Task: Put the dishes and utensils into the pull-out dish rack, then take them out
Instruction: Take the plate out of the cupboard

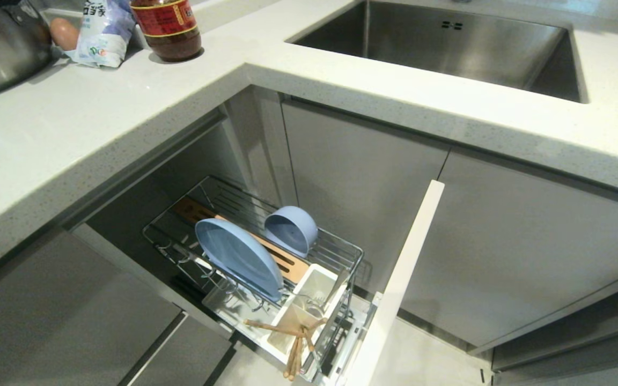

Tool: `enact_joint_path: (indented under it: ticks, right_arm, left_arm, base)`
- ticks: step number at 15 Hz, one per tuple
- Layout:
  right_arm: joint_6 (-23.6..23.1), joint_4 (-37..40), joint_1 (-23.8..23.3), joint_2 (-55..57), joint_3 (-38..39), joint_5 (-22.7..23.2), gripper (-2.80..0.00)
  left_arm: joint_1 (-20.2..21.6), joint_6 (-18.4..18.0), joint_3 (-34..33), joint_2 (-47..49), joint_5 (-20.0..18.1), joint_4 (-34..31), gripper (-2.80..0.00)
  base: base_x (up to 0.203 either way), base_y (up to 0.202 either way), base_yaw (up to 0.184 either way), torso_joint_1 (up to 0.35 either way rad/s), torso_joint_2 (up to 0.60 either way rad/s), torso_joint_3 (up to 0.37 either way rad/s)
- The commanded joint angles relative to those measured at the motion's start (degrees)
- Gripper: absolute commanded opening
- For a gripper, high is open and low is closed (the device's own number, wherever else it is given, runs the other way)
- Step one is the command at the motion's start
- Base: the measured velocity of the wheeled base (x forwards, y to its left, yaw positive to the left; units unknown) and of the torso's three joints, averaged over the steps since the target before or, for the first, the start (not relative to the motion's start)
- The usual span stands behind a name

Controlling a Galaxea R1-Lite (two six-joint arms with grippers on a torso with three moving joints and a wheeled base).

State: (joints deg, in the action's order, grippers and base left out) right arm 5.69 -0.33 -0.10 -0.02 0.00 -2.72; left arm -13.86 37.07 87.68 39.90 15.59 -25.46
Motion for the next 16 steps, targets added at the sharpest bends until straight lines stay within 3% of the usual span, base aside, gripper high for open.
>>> enact_joint_path:
  ticks: [1, 5, 7, 8, 12, 13, 14, 15, 16]
  right_arm:
    - [0.02, -0.02, -0.07, -0.24, 0.00, -0.01, -2.80]
    - [0.02, -0.02, 0.01, -0.24, 0.00, -0.01, -2.80]
    - [0.02, -0.02, 0.01, -0.24, 0.00, -0.01, -2.80]
    - [0.02, -0.02, 0.01, -0.24, 0.00, -0.01, -2.80]
    - [0.02, -0.02, -0.01, -0.24, 0.00, -0.01, -2.80]
    - [0.02, -0.02, 0.01, -0.24, 0.00, -0.01, -2.80]
    - [0.02, -0.02, 0.01, -0.24, 0.00, -0.01, -2.80]
    - [0.02, -0.02, 0.01, -0.20, 0.00, -0.01, -2.80]
    - [0.02, -0.02, 0.01, -0.24, 0.00, -0.01, -2.80]
  left_arm:
    - [7.24, -11.41, -11.34, -11.35, -8.37, -0.53, -2.80]
    - [12.65, -32.91, -36.43, -27.53, -13.28, 1.74, -2.80]
    - [13.41, -40.57, -48.69, -35.43, -14.83, 3.93, -2.80]
    - [13.67, -42.51, -54.48, -37.34, -15.27, 7.78, -2.80]
    - [14.06, -46.11, -78.92, -39.45, -15.77, 35.85, -2.80]
    - [14.08, -46.52, -84.03, -39.60, -15.90, 40.17, -2.80]
    - [14.10, -46.58, -87.22, -39.72, -16.02, 41.18, -2.80]
    - [14.12, -46.46, -88.00, -39.81, -16.06, 37.74, -2.80]
    - [14.14, -46.30, -87.80, -39.84, -16.24, 30.32, -2.80]
  base:
    - [0.000, 0.000, 0.000, 0.000, 0.00, 0.000]
    - [0.000, 0.000, 0.000, 0.000, 0.00, 0.000]
    - [0.000, 0.000, 0.000, 0.000, 0.00, 0.000]
    - [0.000, 0.000, 0.000, 0.000, 0.00, 0.000]
    - [0.000, 0.000, 0.000, 0.000, 0.00, 0.000]
    - [0.000, 0.000, 0.000, 0.000, 0.00, 0.000]
    - [0.000, 0.000, 0.000, 0.000, 0.00, 0.000]
    - [0.000, 0.000, 0.000, 0.000, 0.00, 0.000]
    - [0.000, 0.000, 0.000, 0.000, 0.00, 0.000]
